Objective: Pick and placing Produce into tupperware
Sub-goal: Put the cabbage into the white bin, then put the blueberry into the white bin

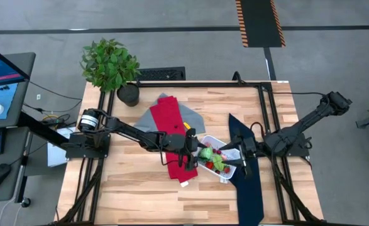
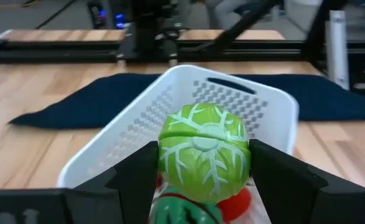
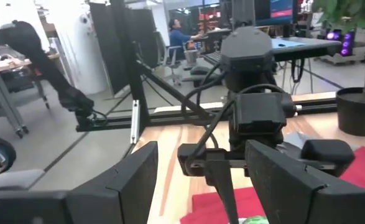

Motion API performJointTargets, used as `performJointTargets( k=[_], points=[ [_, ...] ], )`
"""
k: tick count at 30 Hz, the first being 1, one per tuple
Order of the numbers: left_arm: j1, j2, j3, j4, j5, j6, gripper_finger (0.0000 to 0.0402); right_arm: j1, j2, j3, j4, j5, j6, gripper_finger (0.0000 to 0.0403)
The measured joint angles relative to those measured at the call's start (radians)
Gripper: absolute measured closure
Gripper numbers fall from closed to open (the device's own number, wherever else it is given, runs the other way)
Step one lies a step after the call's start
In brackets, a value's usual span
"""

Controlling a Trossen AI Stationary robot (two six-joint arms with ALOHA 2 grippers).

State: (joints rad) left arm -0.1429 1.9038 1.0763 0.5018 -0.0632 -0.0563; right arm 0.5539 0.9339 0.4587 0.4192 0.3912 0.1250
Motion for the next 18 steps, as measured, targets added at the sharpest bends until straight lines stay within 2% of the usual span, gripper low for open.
performJointTargets(
  k=[6,9,13,18],
  points=[
    [-0.001,-0.001,0.000,0.015,0.058,0.047,0.0172,0.016,0.001,0.000,-0.001,0.000,-0.001,0.0138],
    [0.001,-0.001,0.000,0.005,0.091,0.054,0.0159,0.016,0.001,0.000,-0.017,0.000,-0.001,0.0138],
    [0.000,-0.001,0.000,0.007,0.102,0.058,0.0102,0.007,0.001,0.000,-0.030,-0.013,0.002,0.0138],
    [0.006,-0.001,0.000,0.006,-0.022,0.047,0.0018,-0.059,-0.010,0.000,-0.015,-0.231,-0.066,0.0138]
  ],
)
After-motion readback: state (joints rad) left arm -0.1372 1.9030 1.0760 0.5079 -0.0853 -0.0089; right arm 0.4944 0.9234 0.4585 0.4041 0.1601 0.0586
